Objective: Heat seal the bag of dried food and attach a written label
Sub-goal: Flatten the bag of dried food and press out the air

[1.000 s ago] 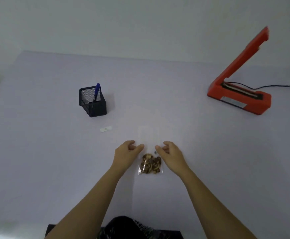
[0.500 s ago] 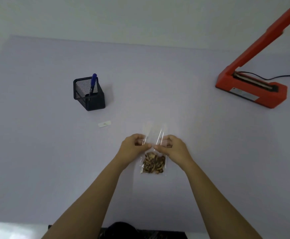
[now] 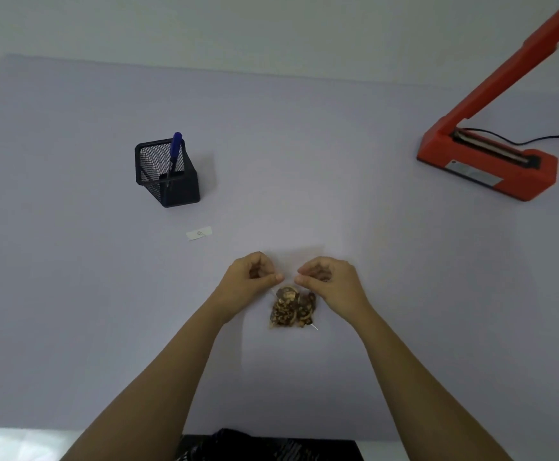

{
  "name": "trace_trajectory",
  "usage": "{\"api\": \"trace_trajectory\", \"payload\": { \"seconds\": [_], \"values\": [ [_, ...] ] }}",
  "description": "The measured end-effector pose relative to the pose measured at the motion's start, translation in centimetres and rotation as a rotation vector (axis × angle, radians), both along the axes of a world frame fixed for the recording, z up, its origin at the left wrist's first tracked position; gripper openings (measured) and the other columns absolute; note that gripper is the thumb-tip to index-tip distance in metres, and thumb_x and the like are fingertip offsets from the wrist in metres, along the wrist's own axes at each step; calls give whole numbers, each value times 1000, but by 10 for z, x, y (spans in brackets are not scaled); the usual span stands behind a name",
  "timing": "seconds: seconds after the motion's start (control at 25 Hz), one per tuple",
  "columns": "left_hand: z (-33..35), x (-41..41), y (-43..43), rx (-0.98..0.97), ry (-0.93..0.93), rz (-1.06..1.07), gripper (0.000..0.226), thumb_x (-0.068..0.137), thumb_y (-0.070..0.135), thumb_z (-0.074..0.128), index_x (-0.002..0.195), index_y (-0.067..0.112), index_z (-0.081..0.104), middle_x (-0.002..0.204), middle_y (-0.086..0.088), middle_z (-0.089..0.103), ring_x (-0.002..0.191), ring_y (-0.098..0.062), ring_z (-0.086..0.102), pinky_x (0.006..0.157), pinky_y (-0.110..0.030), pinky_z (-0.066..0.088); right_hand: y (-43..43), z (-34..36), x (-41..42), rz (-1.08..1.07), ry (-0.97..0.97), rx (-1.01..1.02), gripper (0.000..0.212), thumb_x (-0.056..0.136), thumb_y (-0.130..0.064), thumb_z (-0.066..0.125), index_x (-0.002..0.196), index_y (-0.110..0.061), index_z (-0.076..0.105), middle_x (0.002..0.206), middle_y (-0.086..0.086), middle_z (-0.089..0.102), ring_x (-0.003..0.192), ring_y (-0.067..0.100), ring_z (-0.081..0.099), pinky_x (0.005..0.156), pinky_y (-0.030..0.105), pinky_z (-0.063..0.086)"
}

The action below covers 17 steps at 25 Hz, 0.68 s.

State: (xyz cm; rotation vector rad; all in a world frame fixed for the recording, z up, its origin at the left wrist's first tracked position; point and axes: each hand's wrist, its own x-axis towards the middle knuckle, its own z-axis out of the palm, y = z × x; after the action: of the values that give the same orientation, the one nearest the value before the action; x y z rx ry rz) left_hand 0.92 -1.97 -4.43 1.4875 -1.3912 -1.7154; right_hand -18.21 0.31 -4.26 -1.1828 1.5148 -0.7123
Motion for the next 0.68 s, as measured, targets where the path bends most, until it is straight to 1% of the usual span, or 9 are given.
{"api": "trace_trajectory", "payload": {
  "seconds": [0.08,0.16,0.2,0.28,0.36,0.44,0.48,0.56,0.68],
  "values": [
    [-1,1,-1,28,25,-31,19,83,12,67,76,12,49,70,6,65,77,-14,64,74,-32,46,0,-2,2,-15,3,-32,14,73,-17,77,76,-25,67,76,-2,69,68,2,64,65,12,50],
    [1,1,-2,35,31,-73,21,86,12,65,81,12,45,62,9,66,70,-13,64,69,-31,44,0,-3,2,-14,14,-35,15,73,-19,78,76,-29,66,76,-2,69,71,7,65,65,15,51],
    [2,1,-2,33,17,-88,20,85,12,65,86,12,45,67,6,70,70,-15,65,70,-32,46,1,-4,2,-11,22,-32,16,73,-20,77,76,-30,65,76,-2,69,72,10,65,65,17,52],
    [3,1,-1,22,-10,-101,25,82,11,68,97,14,48,85,-3,75,81,-22,69,81,-33,50,3,-5,2,-11,30,-29,16,74,-20,77,79,-31,65,77,-1,69,74,15,65,66,21,51],
    [4,-1,-1,-1,-24,-86,33,81,9,69,105,18,49,89,-6,75,84,-20,69,86,-32,52,5,-5,1,-1,-10,-7,15,76,-21,75,86,-29,66,79,-2,70,76,10,66,70,18,52],
    [5,-2,0,-23,-26,-71,36,80,8,69,108,19,50,87,-5,75,82,-18,69,85,-31,52,7,-4,-3,42,-66,60,19,76,-23,75,94,-26,66,84,-4,72,81,5,67,74,14,53],
    [5,-2,0,-28,-27,-65,36,80,8,70,108,20,50,86,-4,75,82,-16,69,85,-30,52,8,-3,-4,61,-81,93,21,76,-23,75,95,-24,67,86,-3,72,83,5,68,75,14,53],
    [4,-1,1,-36,-33,-58,38,80,9,71,109,22,51,86,-3,75,82,-13,70,85,-28,52,9,-4,-4,48,-106,133,17,75,-18,76,91,-18,70,83,0,73,81,5,69,72,13,52],
    [1,0,4,-41,-45,-35,41,80,13,71,116,25,55,88,0,75,84,-9,70,87,-26,51,13,-5,1,-29,-150,161,12,74,-13,76,83,-19,70,78,0,72,72,1,69,65,9,49]
  ]
}}
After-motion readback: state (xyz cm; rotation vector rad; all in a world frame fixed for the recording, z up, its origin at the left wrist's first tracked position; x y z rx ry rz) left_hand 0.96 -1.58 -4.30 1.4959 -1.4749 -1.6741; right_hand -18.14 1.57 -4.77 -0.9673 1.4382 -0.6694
